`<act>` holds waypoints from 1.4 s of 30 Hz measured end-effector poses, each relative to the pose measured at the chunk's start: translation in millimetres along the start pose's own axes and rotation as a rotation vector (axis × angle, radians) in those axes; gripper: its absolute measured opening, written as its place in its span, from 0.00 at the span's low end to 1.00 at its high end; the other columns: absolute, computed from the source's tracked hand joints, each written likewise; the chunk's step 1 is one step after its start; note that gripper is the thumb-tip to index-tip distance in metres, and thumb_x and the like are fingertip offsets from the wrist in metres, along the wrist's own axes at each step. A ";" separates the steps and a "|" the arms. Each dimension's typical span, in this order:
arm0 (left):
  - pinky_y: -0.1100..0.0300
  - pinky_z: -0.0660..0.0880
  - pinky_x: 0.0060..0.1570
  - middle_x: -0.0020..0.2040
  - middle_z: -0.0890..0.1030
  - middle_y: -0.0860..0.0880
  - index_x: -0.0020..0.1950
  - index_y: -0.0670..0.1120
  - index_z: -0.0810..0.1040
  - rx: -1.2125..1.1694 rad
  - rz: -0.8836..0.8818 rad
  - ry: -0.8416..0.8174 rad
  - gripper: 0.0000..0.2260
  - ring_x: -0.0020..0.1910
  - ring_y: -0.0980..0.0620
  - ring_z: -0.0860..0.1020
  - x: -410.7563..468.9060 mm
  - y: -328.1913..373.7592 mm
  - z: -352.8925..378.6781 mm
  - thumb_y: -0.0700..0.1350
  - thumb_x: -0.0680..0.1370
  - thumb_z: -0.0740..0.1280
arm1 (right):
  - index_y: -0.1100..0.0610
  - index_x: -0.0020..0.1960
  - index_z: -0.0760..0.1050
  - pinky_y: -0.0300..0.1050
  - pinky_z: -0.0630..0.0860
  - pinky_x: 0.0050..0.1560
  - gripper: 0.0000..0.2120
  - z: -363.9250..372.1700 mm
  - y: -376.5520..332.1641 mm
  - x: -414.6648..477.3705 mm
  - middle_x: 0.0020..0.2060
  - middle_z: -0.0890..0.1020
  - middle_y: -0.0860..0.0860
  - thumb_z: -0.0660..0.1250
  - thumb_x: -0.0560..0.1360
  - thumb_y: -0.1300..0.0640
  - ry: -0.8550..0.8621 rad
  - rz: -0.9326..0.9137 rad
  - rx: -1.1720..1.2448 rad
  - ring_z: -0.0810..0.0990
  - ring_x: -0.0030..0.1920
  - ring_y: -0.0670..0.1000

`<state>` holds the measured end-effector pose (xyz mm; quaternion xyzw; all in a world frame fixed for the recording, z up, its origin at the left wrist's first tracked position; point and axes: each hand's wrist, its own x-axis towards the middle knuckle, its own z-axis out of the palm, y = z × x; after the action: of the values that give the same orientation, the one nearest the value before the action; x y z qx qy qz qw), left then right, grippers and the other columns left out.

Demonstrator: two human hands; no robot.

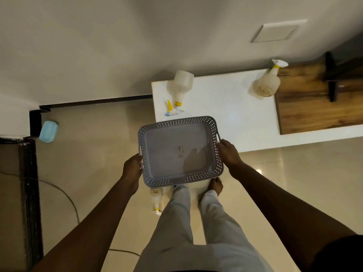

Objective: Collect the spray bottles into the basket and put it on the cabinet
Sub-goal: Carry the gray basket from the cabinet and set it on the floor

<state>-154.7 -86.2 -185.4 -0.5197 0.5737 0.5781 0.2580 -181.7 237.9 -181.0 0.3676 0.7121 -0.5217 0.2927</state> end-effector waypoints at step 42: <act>0.53 0.79 0.46 0.40 0.87 0.48 0.43 0.48 0.85 1.312 0.565 -0.605 0.12 0.44 0.45 0.84 -209.6 -215.8 447.4 0.45 0.74 0.62 | 0.55 0.70 0.77 0.41 0.75 0.45 0.18 -251.9 463.7 -188.9 0.62 0.83 0.51 0.67 0.83 0.51 0.793 0.354 1.042 0.80 0.50 0.43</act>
<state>-29.5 438.1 -171.4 0.0858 0.8138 0.2810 0.5013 299.8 524.1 -203.0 0.7352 0.3501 -0.5669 -0.1249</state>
